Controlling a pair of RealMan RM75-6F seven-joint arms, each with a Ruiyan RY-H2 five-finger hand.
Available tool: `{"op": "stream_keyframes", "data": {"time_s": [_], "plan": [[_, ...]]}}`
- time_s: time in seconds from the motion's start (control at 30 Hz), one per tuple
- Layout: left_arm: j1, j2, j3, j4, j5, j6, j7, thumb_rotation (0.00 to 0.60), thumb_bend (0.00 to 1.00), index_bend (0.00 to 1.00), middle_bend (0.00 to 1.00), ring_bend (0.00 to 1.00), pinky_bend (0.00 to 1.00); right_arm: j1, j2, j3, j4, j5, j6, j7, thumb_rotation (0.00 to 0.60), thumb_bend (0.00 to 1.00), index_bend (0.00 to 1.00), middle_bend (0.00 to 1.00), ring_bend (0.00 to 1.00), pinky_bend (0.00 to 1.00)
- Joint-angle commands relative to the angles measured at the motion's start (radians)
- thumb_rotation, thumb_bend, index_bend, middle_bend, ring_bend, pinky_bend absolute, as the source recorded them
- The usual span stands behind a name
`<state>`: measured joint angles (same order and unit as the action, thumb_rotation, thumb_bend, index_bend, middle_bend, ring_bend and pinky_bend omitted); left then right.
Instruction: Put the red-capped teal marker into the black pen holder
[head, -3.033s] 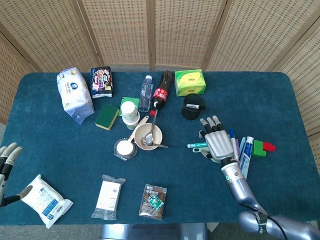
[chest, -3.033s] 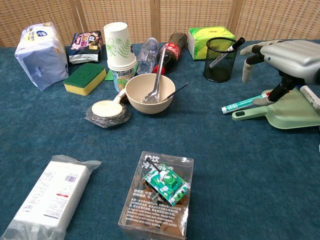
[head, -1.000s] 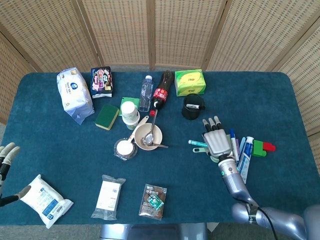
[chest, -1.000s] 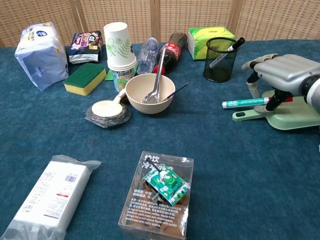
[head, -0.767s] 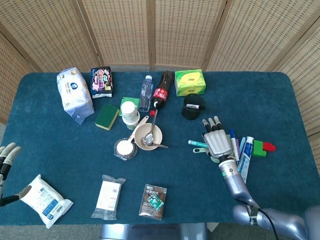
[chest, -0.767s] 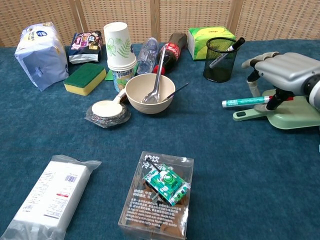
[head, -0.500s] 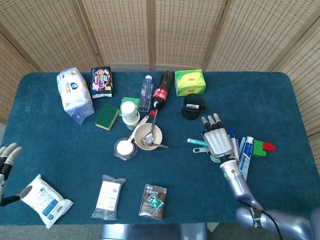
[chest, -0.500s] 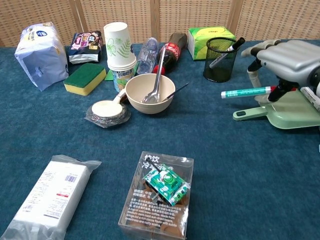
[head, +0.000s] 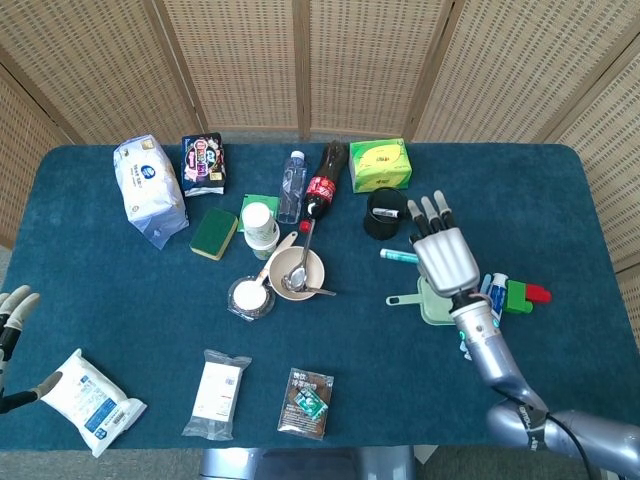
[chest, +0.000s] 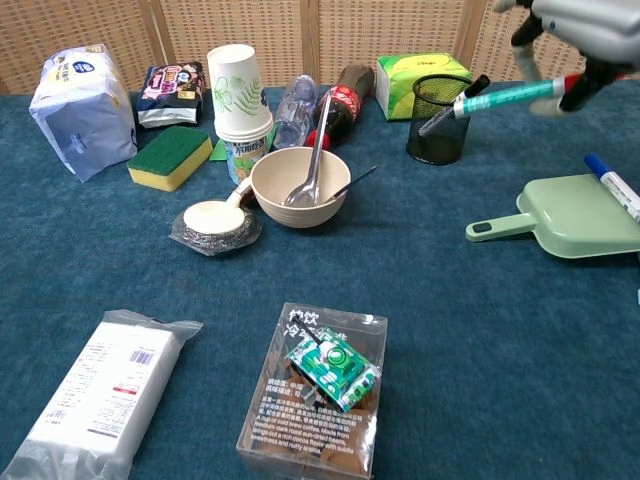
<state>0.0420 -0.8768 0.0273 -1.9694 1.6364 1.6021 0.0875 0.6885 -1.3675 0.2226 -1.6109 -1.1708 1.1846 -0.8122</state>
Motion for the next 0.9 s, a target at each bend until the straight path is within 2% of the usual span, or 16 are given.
{"op": "stream_keyframes", "data": {"time_s": [0.03, 0.17, 0.37, 0.73, 0.9], "plan": [[0.002, 0.002, 0.002, 0.0, 0.004, 0.003, -0.005, 0.6, 0.18, 0.0, 0.0, 0.0, 0.0, 0.034, 0.041, 0.036, -0.024, 0.042, -0.022, -0.06, 0.6, 0.38, 0.61, 0.04, 0.0, 0.0], [0.006, 0.006, 0.004, 0.001, 0.013, 0.012, -0.014, 0.6, 0.18, 0.0, 0.0, 0.0, 0.0, 0.071, 0.08, 0.061, -0.028, 0.085, -0.042, -0.137, 0.6, 0.38, 0.61, 0.04, 0.0, 0.0], [0.008, 0.009, 0.004, 0.003, 0.014, 0.016, -0.023, 0.6, 0.18, 0.0, 0.0, 0.0, 0.0, 0.135, 0.114, 0.07, 0.0, 0.143, -0.079, -0.265, 0.6, 0.38, 0.61, 0.04, 0.0, 0.02], [0.003, 0.015, 0.001, 0.005, 0.001, 0.008, -0.033, 0.6, 0.18, 0.0, 0.0, 0.0, 0.0, 0.234, 0.07, 0.041, 0.086, 0.272, -0.102, -0.464, 0.6, 0.37, 0.61, 0.05, 0.0, 0.07], [0.002, 0.016, -0.001, 0.004, -0.004, 0.005, -0.034, 0.6, 0.18, 0.0, 0.0, 0.0, 0.0, 0.286, 0.047, 0.003, 0.131, 0.27, -0.113, -0.562, 0.6, 0.37, 0.61, 0.05, 0.0, 0.08]]}}
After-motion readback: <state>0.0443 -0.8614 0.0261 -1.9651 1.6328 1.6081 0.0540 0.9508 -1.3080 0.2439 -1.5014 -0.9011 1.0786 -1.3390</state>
